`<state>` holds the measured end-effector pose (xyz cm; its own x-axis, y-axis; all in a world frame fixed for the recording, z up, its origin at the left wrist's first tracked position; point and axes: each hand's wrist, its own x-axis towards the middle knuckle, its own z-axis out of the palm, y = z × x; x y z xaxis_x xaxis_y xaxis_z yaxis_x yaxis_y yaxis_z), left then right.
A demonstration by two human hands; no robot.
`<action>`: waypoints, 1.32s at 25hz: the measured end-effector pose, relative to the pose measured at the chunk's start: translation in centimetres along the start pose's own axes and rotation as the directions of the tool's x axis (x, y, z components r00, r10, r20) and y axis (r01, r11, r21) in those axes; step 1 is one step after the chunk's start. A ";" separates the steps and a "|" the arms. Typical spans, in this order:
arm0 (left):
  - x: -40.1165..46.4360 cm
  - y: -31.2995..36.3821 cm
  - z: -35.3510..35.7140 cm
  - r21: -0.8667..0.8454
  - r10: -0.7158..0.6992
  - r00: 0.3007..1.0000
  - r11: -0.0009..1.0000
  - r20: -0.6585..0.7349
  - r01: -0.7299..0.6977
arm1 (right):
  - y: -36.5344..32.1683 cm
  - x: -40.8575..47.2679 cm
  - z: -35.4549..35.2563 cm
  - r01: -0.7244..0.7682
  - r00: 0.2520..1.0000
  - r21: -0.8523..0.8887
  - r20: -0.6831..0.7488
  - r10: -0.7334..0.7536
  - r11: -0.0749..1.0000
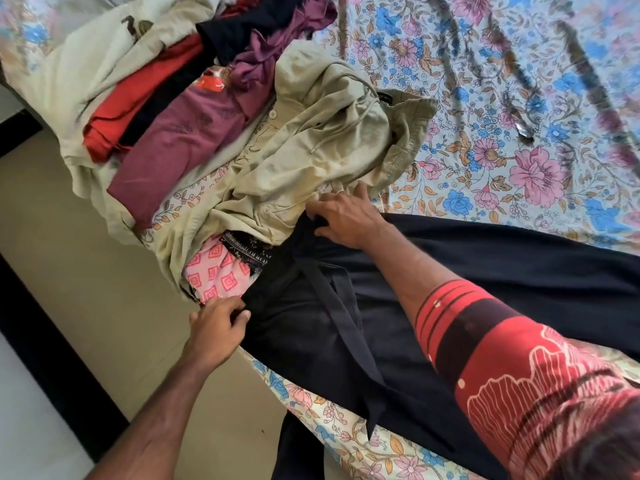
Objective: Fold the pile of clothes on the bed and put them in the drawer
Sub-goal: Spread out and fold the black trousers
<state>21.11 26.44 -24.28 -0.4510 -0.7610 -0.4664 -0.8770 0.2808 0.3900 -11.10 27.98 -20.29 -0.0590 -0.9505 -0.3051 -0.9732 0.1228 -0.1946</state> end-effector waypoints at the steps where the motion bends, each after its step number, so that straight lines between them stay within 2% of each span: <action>1: -0.2 0.1 0.0 -0.031 -0.006 0.999 1.000 -0.051 0.005 | 0.3 -0.6 0.4 -0.024 0.999 0.060 -0.030 0.026 0.998; 3: -0.7 -0.5 0.4 -0.159 -0.119 0.987 0.982 -0.111 0.101 | 1.3 -1.6 1.0 -0.137 0.986 0.172 -0.072 0.151 0.976; 6: -1.7 -1.1 0.9 -0.459 -0.352 0.934 0.841 -0.065 0.285 | 2.2 -2.3 2.0 -0.275 0.958 0.204 -0.029 0.286 0.940; 7: -2.1 -0.9 1.1 -0.463 -0.399 0.915 0.822 -0.053 0.331 | 2.2 -2.3 2.3 -0.271 0.961 0.173 -0.004 0.276 0.947; 8: -2.5 -0.7 1.3 -0.410 -0.416 0.905 0.843 -0.088 0.348 | 2.0 -2.4 2.6 -0.247 0.968 0.136 -0.004 0.249 0.959; 11: -3.6 1.2 1.7 -0.255 -0.336 0.911 0.927 -0.239 0.275 | 1.7 -2.8 3.4 -0.219 0.973 0.078 -0.057 0.224 0.973; 14: -3.9 3.3 2.6 -0.276 -0.194 0.968 0.950 -0.159 0.145 | 0.8 -2.6 4.0 -0.294 0.949 0.153 -0.068 0.306 0.944; 16: -3.3 3.7 3.4 -0.365 -0.169 0.984 0.921 -0.056 0.137 | 0.1 -2.3 3.5 -0.304 0.930 0.190 -0.152 0.333 0.934; 18: -2.9 3.1 3.7 -0.494 -0.254 0.967 0.843 -0.015 0.213 | -0.6 -3.4 2.9 -0.243 0.913 0.195 -0.285 0.292 0.950; 20: -3.3 2.2 3.5 -0.595 -0.339 0.940 0.764 -0.044 0.248 | -2.1 -5.7 2.5 -0.141 0.931 0.136 -0.318 0.178 0.981; 22: -4.9 1.9 2.8 -0.682 -0.350 0.937 0.689 -0.017 0.246 | -4.7 -8.8 2.4 -0.108 0.926 0.126 -0.348 0.146 0.986; 25: -6.9 2.3 1.5 -0.843 -0.243 0.936 0.418 0.255 0.338 | -10.7 -12.6 3.8 -0.162 0.868 0.121 -0.455 0.200 0.979; 26: -7.2 2.4 1.2 -0.851 -0.194 0.925 0.367 0.326 0.376 | -13.0 -13.2 4.8 -0.156 0.865 0.113 -0.465 0.191 0.981; 28: -7.2 2.8 0.7 -0.830 -0.134 0.918 0.393 0.373 0.394 | -17.4 -13.7 7.3 -0.145 0.896 0.127 -0.403 0.184 0.981; 30: -6.9 2.5 0.5 -0.806 -0.134 0.932 0.472 0.336 0.358 | -20.3 -13.8 9.9 -0.161 0.922 0.160 -0.326 0.206 0.974; 33: -6.3 0.6 0.9 -0.790 -0.171 0.943 0.515 0.286 0.333 | -22.1 -13.9 12.9 -0.197 0.937 0.167 -0.257 0.235 0.966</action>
<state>23.25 31.89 -21.80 -0.3230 -0.5978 -0.7337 -0.4712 -0.5708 0.6725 14.08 42.12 -23.78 -0.3415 -0.9354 -0.0919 -0.8914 0.3533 -0.2839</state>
